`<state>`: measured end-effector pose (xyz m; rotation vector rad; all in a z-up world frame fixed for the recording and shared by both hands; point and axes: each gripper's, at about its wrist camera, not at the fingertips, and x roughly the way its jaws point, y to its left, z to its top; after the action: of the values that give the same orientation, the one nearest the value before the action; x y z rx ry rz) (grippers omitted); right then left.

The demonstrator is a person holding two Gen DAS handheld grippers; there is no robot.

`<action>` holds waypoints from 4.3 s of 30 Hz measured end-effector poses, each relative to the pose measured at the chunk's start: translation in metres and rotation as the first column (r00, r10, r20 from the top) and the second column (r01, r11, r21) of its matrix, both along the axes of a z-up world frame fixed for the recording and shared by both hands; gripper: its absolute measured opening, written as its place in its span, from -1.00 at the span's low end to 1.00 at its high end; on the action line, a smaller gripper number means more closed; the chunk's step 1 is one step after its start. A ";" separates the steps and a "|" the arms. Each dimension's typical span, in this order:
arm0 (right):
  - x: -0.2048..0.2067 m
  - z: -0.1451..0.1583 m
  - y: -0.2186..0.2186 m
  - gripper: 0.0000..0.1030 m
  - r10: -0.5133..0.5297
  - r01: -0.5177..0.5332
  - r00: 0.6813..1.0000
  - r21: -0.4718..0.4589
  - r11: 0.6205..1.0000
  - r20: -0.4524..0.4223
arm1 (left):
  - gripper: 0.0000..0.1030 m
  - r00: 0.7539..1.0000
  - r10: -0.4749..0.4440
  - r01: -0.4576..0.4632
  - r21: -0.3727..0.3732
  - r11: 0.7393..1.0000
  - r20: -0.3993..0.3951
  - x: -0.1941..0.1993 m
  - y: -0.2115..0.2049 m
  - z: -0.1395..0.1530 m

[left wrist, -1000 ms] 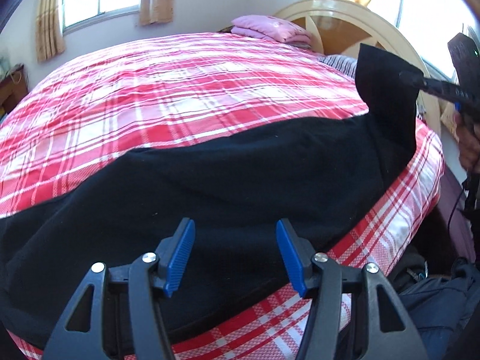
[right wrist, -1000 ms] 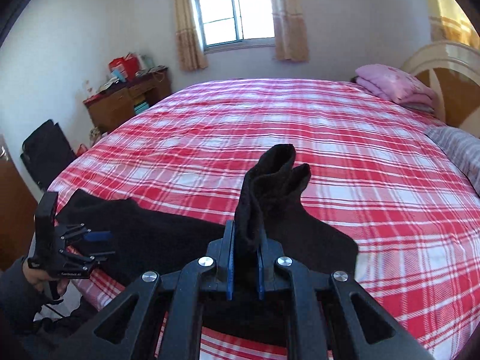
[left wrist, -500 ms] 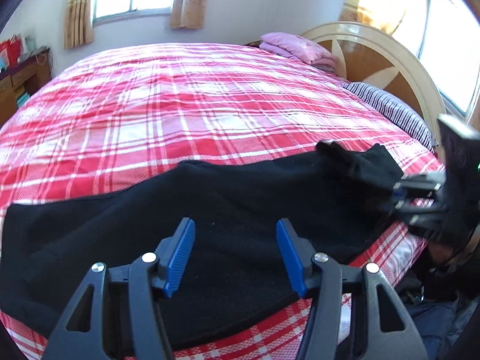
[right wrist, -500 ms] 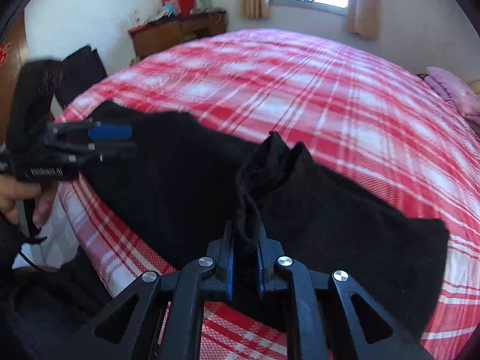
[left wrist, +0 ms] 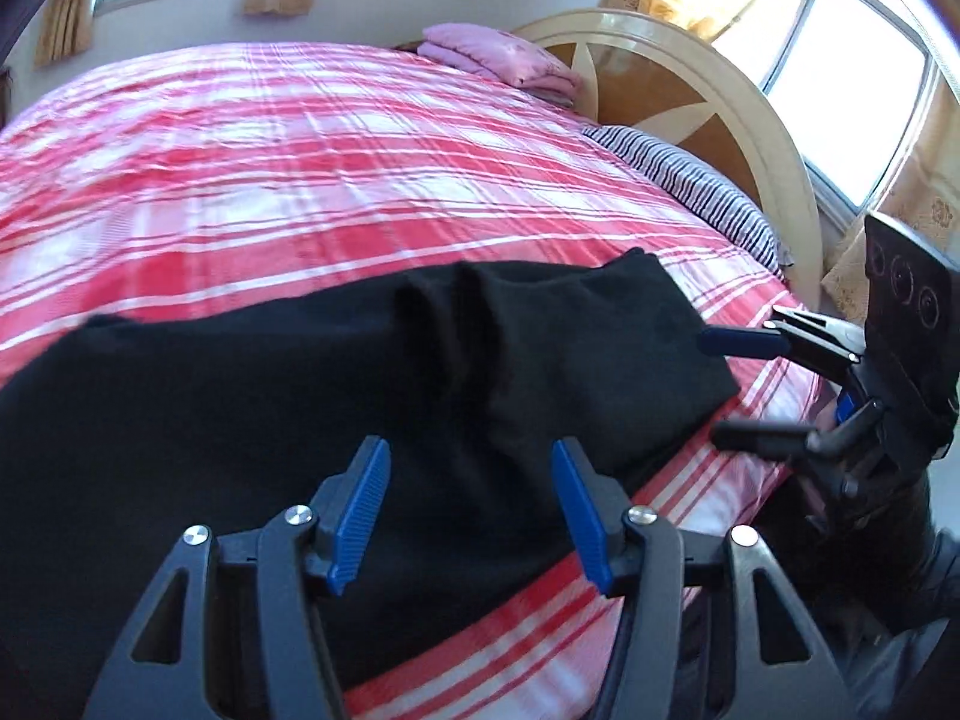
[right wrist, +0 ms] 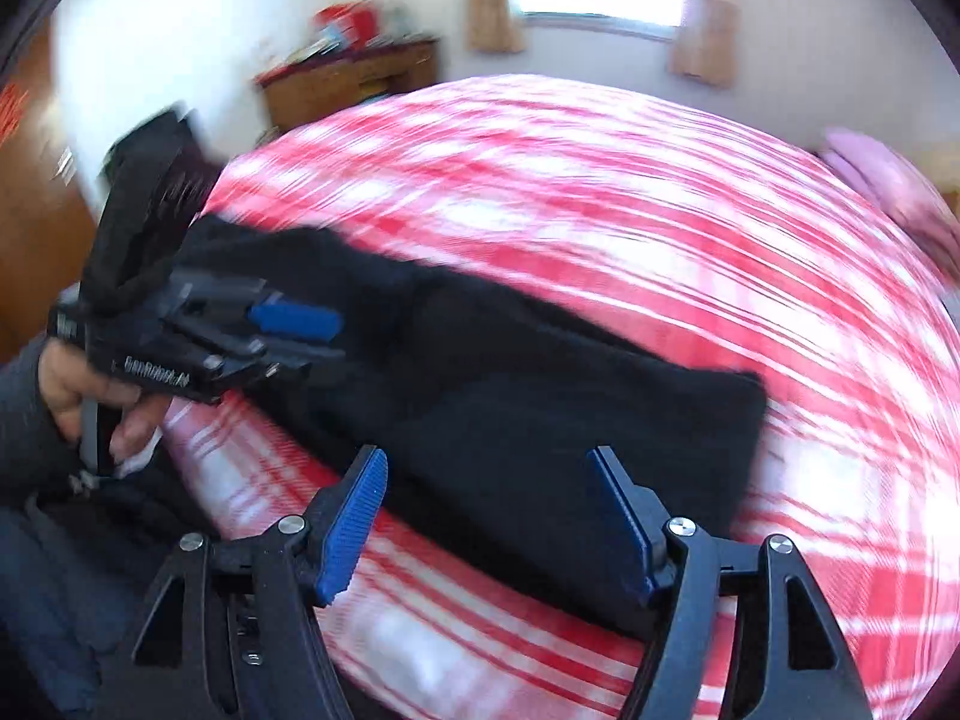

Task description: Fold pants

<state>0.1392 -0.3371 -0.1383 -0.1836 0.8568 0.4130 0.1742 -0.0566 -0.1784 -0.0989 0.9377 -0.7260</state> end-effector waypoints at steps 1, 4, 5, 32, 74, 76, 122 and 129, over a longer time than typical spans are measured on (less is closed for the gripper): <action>0.001 0.001 -0.018 0.36 -0.049 0.049 0.999 0.028 0.998 0.000 | 0.01 1.000 -0.011 0.010 -0.017 1.000 -0.020 0.004 -0.007 -0.001; 0.008 0.004 -0.074 0.36 -0.215 0.218 0.976 0.155 0.964 -0.035 | -0.14 0.999 -0.019 0.019 -0.001 1.000 -0.045 0.013 -0.030 -0.005; 0.011 0.005 -0.090 0.36 -0.257 0.262 0.965 0.196 0.945 -0.052 | -0.42 0.999 -0.018 0.018 0.019 1.000 -0.031 0.012 -0.033 -0.004; 0.014 -0.009 -0.044 0.36 -0.133 0.133 0.991 0.143 0.981 -0.006 | -0.11 0.997 0.081 -0.081 0.083 0.993 -0.006 -0.005 -0.027 -0.006; 0.053 -0.050 0.133 0.40 -0.004 0.001 0.994 -0.029 1.000 -0.111 | 0.24 0.726 0.670 -0.687 0.218 0.693 0.157 -0.015 0.273 -0.008; 0.053 -0.053 0.138 0.36 -0.030 0.025 0.996 -0.062 0.998 -0.085 | 0.28 0.730 0.662 -0.682 0.237 0.692 0.170 -0.015 0.269 -0.009; -0.007 -0.005 -0.058 0.52 -0.202 0.192 0.979 0.210 0.959 0.026 | -0.52 0.823 0.566 -0.564 -0.171 0.808 -0.045 -0.038 0.278 0.050; 0.004 0.006 -0.093 0.52 -0.357 0.334 0.934 0.305 0.892 0.021 | -0.52 0.899 0.436 -0.407 -0.288 0.867 0.042 -0.052 0.219 0.112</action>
<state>0.1431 -0.4306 -0.1325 0.2308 0.7231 0.1923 0.1226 0.1624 -0.0662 -0.4916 0.6751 -0.4403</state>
